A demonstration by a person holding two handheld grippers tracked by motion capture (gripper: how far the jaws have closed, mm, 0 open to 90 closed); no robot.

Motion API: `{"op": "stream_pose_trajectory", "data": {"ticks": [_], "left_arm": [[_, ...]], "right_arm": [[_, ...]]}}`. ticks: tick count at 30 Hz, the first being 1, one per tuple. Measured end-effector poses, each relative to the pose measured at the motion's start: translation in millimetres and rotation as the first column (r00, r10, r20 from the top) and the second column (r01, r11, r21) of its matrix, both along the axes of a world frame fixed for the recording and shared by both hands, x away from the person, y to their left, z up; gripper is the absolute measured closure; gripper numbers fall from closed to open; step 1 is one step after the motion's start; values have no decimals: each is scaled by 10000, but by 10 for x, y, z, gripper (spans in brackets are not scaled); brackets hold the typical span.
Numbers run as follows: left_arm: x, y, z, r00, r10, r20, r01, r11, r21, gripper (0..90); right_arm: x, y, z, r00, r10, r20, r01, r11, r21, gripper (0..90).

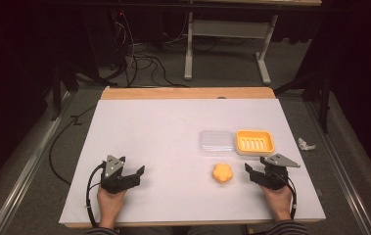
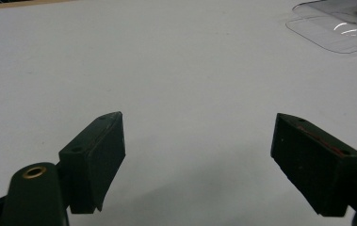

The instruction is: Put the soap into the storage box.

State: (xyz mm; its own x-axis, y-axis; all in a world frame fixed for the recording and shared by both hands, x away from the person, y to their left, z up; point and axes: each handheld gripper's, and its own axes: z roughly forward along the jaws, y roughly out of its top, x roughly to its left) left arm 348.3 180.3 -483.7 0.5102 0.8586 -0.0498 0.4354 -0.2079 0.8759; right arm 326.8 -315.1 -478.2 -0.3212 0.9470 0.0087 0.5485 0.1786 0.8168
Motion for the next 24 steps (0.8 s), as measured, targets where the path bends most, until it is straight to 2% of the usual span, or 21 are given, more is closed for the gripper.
{"op": "stream_pose_trajectory", "data": {"ticks": [4,10,15,24], "left_arm": [[0,-1,-1,10000,5,18,-5,10000,-17,187],[0,2,-1,10000,-11,18,11,10000,-38,187],[0,4,0,10000,12,22,-12,10000,-63,186],[-1,6,0,10000,24,42,-24,10000,-83,186]], "right_arm": [[3,-9,2,9999,-93,-136,94,9999,114,282],[7,-13,0,9999,52,-90,-51,9999,110,264],[10,-59,6,9998,106,-178,-94,9979,640,255],[5,-65,26,9999,130,-6,-130,9976,681,260]]}}
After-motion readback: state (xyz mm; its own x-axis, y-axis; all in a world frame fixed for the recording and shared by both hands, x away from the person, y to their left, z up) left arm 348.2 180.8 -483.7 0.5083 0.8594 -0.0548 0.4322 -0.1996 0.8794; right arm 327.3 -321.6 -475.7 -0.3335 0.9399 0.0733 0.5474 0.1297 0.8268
